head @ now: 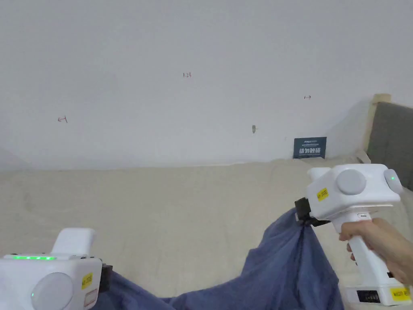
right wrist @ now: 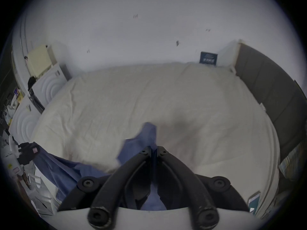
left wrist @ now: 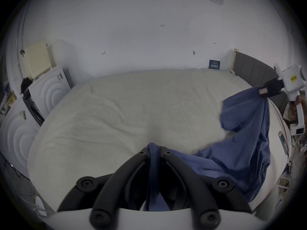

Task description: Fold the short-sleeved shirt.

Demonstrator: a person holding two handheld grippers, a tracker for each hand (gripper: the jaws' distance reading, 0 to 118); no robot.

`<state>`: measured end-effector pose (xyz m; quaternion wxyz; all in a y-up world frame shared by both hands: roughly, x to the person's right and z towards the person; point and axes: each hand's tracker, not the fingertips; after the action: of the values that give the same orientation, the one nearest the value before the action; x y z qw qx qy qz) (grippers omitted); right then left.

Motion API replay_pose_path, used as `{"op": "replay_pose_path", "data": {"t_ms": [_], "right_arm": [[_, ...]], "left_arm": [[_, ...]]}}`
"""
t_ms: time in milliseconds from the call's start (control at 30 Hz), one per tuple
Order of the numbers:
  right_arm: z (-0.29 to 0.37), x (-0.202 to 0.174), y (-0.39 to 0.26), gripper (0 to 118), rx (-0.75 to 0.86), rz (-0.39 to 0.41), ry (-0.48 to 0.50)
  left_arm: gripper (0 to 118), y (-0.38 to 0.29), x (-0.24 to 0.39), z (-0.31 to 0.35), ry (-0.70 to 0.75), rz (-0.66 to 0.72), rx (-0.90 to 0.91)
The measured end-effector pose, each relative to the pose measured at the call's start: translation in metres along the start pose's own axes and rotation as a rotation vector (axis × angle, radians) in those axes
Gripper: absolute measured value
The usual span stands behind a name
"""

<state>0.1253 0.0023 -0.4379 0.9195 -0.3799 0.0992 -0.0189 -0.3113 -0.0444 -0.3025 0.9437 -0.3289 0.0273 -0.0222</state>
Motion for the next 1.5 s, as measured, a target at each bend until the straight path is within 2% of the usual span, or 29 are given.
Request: {"op": "replay_pose_path", "data": {"t_ms": [67,133,233,267,333,367,433,533,567,667,800,933,1200,1267,1400,1500], "right_arm": [[0.032,0.013,0.003,4,0.042,-0.023,-0.003],[0.059,0.024,0.008,4,0.08,-0.048,-0.018],[0.102,0.038,0.014,4,0.167,-0.087,-0.033],[0.116,0.041,0.015,4,0.196,-0.122,-0.044],[0.142,0.041,0.017,4,0.235,-0.165,-0.011],[0.153,0.041,0.02,4,0.272,-0.162,0.015],[0.168,0.039,0.029,4,0.325,-0.15,0.002],[0.187,0.044,0.048,4,0.36,-0.208,0.028],[0.193,0.044,0.055,4,0.366,-0.194,0.039],[0.207,0.042,0.078,4,0.42,-0.163,-0.01],[0.217,0.044,0.111,4,0.45,-0.206,-0.006],[0.217,0.034,0.152,4,0.489,-0.17,-0.026],[0.178,0.032,0.22,4,0.527,-0.175,-0.042],[0.174,0.026,0.231,4,0.599,-0.115,-0.056],[0.158,0.031,0.259,4,0.571,-0.157,-0.041],[0.153,0.038,0.275,4,0.598,-0.165,-0.029]], "left_arm": [[9,0.01,-0.007,0.015,-0.028,0.016,0.033],[9,0.022,-0.012,0.03,0.007,0.047,0.071],[9,0.048,-0.019,0.049,0.009,0.022,0.117],[9,0.061,-0.021,0.056,0.006,-0.006,0.133],[9,0.082,-0.023,0.073,0.043,-0.031,0.202],[9,0.092,-0.026,0.084,0.043,0.001,0.244],[9,0.109,-0.033,0.1,-0.01,0.047,0.3],[9,0.139,-0.039,0.116,0.004,0.03,0.304],[9,0.146,-0.041,0.12,0.011,0.017,0.321],[9,0.169,-0.05,0.128,0.021,0.023,0.35],[9,0.193,-0.061,0.124,0.051,0.045,0.381],[9,0.22,-0.063,0.111,0.047,0.041,0.372],[9,0.271,-0.073,0.065,0.056,0.067,0.397],[9,0.287,-0.075,0.054,0.063,0.069,0.421],[9,0.311,-0.08,0.036,0.054,0.118,0.449],[9,0.331,-0.076,0.026,0.072,0.072,0.444]]}}
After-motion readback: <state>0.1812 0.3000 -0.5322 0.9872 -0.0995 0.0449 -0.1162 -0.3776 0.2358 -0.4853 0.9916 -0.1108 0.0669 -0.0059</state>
